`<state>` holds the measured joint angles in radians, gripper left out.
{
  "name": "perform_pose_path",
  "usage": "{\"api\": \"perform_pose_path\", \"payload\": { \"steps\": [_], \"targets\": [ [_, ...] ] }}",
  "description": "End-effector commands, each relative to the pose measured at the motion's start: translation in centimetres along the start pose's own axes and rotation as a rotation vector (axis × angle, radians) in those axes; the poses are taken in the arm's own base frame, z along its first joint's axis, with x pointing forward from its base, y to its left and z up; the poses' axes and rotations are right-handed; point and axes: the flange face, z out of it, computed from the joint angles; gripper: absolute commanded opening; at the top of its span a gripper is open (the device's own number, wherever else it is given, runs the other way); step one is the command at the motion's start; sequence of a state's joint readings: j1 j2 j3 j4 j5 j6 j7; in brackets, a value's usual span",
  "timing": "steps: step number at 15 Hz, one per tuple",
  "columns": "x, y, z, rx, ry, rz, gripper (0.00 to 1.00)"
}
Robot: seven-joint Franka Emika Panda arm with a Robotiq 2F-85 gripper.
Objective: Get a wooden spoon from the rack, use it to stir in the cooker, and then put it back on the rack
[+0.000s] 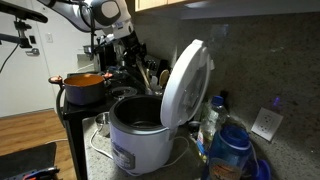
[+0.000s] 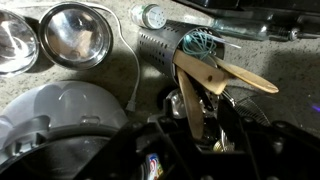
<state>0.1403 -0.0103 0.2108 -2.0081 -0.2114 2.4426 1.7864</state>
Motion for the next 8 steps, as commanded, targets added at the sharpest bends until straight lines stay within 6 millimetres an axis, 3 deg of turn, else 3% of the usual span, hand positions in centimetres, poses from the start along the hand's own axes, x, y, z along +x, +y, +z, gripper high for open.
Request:
{"api": "perform_pose_path", "payload": {
  "steps": [1, 3, 8],
  "targets": [
    [0.3, -0.5, -1.7, 0.017, 0.010, -0.012, 0.83],
    [0.4, -1.0, -2.8, 0.026, 0.008, -0.011, 0.98],
    [0.7, -1.9, -6.6, 0.022, 0.030, -0.023, 1.00]
  ]
}}
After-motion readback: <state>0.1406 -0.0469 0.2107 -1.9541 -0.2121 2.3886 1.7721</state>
